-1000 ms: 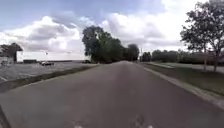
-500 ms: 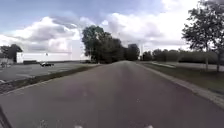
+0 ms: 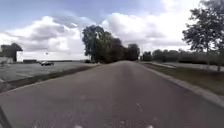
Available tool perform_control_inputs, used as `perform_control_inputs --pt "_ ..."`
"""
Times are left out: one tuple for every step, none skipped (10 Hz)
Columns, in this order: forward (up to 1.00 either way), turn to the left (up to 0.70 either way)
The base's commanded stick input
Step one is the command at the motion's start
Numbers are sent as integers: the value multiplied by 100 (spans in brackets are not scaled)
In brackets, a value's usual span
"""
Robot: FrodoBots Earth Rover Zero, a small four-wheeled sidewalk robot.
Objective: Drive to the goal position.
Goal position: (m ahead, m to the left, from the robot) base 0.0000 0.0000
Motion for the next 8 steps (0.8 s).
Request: perform_control_inputs --pt "70 0" --pt "70 0" --pt "70 0" --pt "70 0" --pt "70 0" --pt "70 0" --pt "70 0" --pt "70 0"
